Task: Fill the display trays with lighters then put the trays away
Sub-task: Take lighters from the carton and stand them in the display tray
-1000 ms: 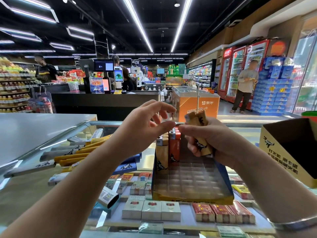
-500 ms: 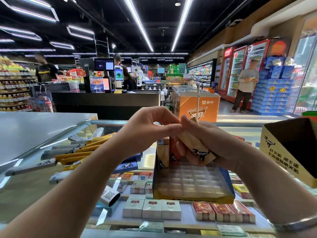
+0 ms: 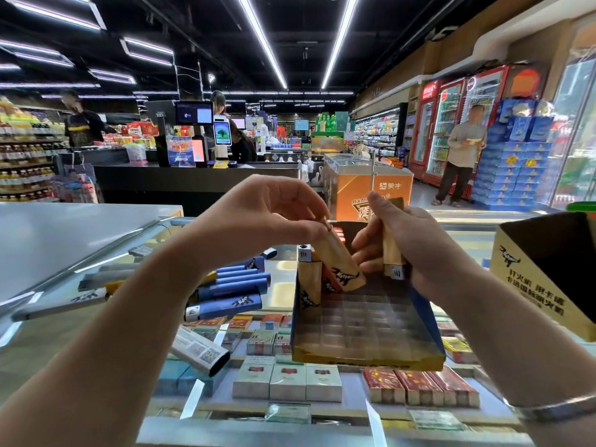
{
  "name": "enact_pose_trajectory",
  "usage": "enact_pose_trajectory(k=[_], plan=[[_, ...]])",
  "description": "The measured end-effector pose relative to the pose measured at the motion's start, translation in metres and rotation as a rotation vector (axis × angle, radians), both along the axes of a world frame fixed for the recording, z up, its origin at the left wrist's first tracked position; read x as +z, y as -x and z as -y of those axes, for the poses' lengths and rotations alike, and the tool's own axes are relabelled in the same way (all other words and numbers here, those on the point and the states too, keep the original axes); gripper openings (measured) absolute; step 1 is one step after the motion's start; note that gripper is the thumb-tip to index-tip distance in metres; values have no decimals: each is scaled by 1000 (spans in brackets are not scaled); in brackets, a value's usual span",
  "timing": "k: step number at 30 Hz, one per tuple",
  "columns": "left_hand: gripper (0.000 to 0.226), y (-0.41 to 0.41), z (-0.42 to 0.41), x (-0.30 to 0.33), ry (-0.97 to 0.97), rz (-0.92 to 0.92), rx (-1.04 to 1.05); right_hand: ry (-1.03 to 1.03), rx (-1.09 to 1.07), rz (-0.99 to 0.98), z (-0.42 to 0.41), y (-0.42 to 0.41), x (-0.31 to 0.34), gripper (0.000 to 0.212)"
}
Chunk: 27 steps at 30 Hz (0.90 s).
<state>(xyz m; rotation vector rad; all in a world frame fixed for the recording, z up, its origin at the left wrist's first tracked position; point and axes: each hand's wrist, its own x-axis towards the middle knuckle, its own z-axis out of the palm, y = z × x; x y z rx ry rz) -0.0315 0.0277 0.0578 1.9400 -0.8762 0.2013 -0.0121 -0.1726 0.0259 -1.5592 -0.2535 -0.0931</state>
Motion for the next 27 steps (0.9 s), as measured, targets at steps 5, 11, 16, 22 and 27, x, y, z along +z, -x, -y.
enact_pose_trajectory(k=[5,11,16,22,27], plan=[[15,-1,0,-4,-171,9,61,-17,-23,20,0,-3,-1,44],[13,0,3,-4,-288,14,86,14,-6,35,-1,-3,-1,45],[15,3,1,-3,-283,40,68,11,11,40,-2,-3,-2,44],[13,1,2,-4,-324,53,101,16,22,51,-2,-3,-2,44],[16,1,3,-6,-334,87,131,33,27,58,-3,-2,-1,45]])
